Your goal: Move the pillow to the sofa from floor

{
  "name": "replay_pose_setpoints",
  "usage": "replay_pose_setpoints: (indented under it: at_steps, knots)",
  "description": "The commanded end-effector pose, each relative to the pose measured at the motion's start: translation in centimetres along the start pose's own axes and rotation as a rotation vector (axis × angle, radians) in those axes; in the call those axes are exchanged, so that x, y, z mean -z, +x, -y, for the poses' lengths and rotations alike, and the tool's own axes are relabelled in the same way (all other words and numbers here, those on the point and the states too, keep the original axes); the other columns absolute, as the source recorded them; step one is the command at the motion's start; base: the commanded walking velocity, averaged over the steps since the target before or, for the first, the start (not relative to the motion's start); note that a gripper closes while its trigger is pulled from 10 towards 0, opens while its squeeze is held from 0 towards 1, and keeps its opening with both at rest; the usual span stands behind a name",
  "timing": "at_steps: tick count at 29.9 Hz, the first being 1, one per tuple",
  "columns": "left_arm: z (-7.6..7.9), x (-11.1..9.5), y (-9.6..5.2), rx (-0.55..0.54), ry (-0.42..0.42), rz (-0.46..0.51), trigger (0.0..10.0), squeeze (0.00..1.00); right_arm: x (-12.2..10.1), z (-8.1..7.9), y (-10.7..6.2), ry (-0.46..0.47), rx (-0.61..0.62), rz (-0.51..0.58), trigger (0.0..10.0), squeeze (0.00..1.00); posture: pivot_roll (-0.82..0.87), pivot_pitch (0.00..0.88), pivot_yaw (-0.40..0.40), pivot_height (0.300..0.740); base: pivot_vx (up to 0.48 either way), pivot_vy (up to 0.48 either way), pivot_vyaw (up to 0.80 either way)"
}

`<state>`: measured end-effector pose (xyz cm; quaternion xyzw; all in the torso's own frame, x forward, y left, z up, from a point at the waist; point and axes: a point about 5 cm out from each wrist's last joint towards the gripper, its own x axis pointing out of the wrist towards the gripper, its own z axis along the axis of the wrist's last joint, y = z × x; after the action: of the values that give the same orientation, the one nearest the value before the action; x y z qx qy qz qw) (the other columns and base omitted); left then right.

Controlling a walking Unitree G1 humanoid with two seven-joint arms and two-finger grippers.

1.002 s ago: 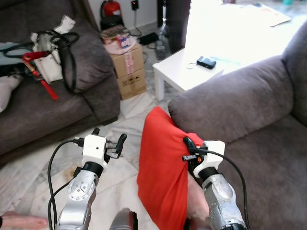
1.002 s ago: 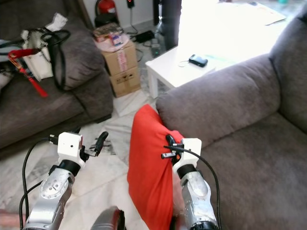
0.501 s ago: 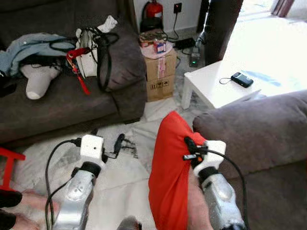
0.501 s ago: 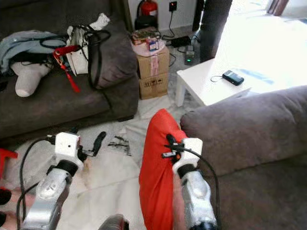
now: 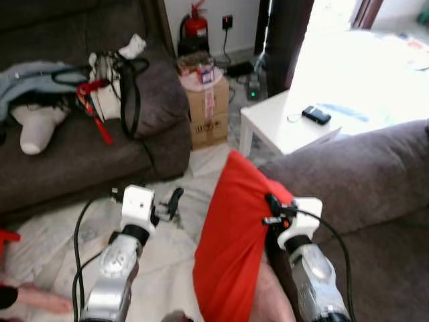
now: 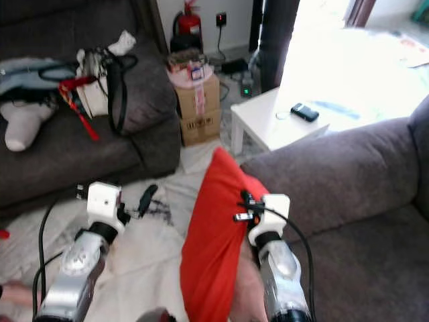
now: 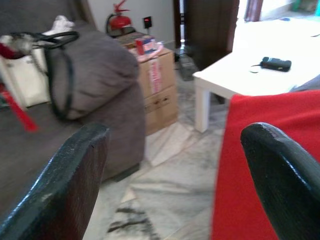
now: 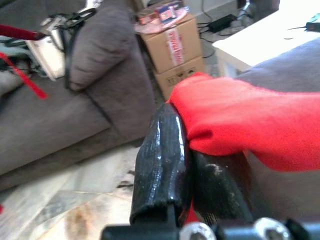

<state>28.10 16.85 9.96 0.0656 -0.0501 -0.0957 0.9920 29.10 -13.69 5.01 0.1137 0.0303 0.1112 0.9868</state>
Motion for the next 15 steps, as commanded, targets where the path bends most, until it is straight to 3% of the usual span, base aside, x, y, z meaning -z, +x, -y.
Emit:
replay_pose_setpoints:
  at_steps: [1, 15]
  knots:
    - [-0.28, 0.62, -0.54, -0.011, -0.002, -0.028, 10.0, 0.00, -2.66, -0.54, 1.07, -0.025, -0.025, 0.134, 10.0, 0.00, 0.11, 0.110, 0.038, 0.740, 0.000, 0.000, 0.00]
    - [0.12, 0.78, -0.67, 0.005, 0.003, -0.034, 10.0, 0.00, -2.42, -0.12, 0.92, -0.031, -0.009, 0.122, 10.0, 0.00, 0.10, 0.108, 0.035, 0.740, 0.000, 0.000, 0.00]
